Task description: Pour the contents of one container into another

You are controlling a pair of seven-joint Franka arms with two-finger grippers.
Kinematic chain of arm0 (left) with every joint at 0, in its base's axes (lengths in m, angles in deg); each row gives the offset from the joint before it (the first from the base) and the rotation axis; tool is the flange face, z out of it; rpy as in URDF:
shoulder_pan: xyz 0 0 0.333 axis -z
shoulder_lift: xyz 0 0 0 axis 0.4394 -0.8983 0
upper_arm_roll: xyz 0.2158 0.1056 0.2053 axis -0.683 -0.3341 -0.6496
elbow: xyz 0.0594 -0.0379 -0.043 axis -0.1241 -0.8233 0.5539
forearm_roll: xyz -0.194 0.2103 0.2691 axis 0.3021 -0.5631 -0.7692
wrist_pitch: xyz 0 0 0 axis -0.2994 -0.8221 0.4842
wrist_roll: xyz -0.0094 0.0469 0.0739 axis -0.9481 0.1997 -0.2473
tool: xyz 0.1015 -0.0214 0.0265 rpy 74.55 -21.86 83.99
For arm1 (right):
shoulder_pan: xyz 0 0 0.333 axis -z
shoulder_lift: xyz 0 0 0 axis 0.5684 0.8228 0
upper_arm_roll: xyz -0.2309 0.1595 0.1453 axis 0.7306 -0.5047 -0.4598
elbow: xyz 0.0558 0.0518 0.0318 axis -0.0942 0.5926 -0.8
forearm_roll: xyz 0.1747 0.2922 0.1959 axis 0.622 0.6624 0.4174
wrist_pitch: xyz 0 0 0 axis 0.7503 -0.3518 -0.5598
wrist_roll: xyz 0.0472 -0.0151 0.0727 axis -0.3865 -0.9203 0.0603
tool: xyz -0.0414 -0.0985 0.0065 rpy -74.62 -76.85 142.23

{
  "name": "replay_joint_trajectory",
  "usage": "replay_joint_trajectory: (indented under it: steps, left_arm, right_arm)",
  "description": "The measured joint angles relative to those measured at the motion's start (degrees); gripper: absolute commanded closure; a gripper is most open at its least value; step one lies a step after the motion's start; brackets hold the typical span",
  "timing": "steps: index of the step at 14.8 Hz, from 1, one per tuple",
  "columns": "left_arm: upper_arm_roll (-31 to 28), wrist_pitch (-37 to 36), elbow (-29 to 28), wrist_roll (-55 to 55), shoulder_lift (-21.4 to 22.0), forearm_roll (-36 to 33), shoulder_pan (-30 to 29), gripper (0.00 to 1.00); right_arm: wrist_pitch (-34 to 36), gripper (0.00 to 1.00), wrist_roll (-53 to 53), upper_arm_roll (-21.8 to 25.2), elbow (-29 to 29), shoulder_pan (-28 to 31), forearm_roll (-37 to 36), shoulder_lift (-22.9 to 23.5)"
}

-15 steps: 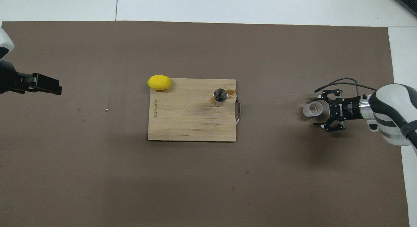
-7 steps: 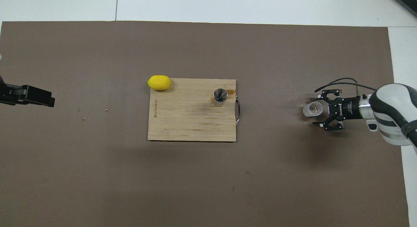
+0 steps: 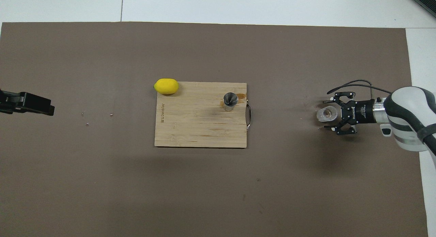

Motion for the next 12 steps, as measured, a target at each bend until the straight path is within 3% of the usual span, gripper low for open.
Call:
replay_joint_trajectory:
  steps: [9,11,12]
  left_arm:
    - [-0.27,-1.26,1.41,-0.24,-0.06,-0.01,0.4,0.0]
    - [-0.35,-1.27,1.38,-0.34,-0.08,-0.01,0.8,0.0]
    - [-0.42,-1.3,1.32,-0.34,-0.08,-0.01,1.16,0.0]
  right_arm:
    - [-1.49,0.05,0.0,0.26,0.23,-0.43,1.3,0.27]
    - [-1.5,0.18,0.0,0.26,0.26,-0.43,1.3,0.27]
    - [-1.49,0.37,0.0,0.26,0.27,-0.43,1.3,0.27]
